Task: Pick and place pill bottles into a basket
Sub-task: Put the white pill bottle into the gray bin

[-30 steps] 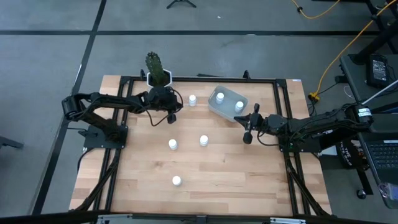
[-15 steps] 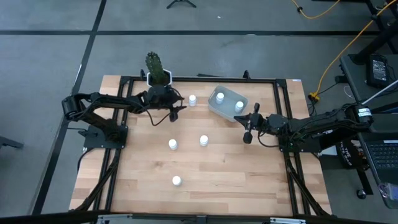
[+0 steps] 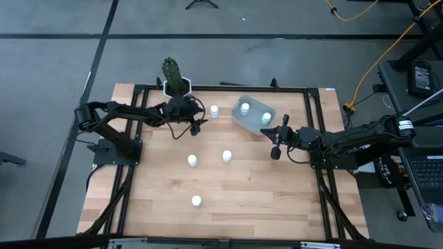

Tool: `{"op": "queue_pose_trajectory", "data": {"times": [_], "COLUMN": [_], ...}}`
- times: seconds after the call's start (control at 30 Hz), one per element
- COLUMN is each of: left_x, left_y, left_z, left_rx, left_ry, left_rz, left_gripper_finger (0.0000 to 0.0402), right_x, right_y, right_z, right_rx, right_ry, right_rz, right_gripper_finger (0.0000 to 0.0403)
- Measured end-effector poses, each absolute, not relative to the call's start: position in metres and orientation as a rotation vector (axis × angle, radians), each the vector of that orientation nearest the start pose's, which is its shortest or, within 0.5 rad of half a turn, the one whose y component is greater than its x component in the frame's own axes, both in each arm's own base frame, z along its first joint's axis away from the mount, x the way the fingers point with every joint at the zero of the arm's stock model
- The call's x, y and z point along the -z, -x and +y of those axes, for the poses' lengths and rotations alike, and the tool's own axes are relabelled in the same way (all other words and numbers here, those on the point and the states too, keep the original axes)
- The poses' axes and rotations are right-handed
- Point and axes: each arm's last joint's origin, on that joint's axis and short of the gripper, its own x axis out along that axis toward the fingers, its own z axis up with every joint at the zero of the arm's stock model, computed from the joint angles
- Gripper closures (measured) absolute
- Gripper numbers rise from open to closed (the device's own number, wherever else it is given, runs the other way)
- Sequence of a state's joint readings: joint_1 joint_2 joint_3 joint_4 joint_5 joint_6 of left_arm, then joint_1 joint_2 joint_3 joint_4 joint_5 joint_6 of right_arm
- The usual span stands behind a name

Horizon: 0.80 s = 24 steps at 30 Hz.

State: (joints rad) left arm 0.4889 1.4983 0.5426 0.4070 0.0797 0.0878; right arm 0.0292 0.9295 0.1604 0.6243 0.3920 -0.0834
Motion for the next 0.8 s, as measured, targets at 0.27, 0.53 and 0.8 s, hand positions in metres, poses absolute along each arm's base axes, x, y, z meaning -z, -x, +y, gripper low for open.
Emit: {"op": "queue_pose_trajectory", "data": {"times": [0.27, 0.53, 0.8], "left_x": [-0.115, -0.093, -0.089], "left_y": [-0.255, -0.260, -0.262], "left_z": [0.141, 0.149, 0.150], "left_rx": [-0.411, -0.426, -0.435], "left_ry": [0.103, 0.121, 0.125], "left_rz": [0.518, 0.473, 0.450], "left_gripper_finger": [0.0159, 0.0159, 0.0160], "right_x": [-0.174, -0.174, -0.174], "right_y": [-0.174, -0.174, -0.174], "right_z": [-0.006, -0.006, -0.006], "right_rx": [0.356, 0.356, 0.356], "right_ry": [0.111, 0.110, 0.110], "right_rz": [0.157, 0.157, 0.157], "right_gripper_finger": [0.0386, 0.0386, 0.0386]}}
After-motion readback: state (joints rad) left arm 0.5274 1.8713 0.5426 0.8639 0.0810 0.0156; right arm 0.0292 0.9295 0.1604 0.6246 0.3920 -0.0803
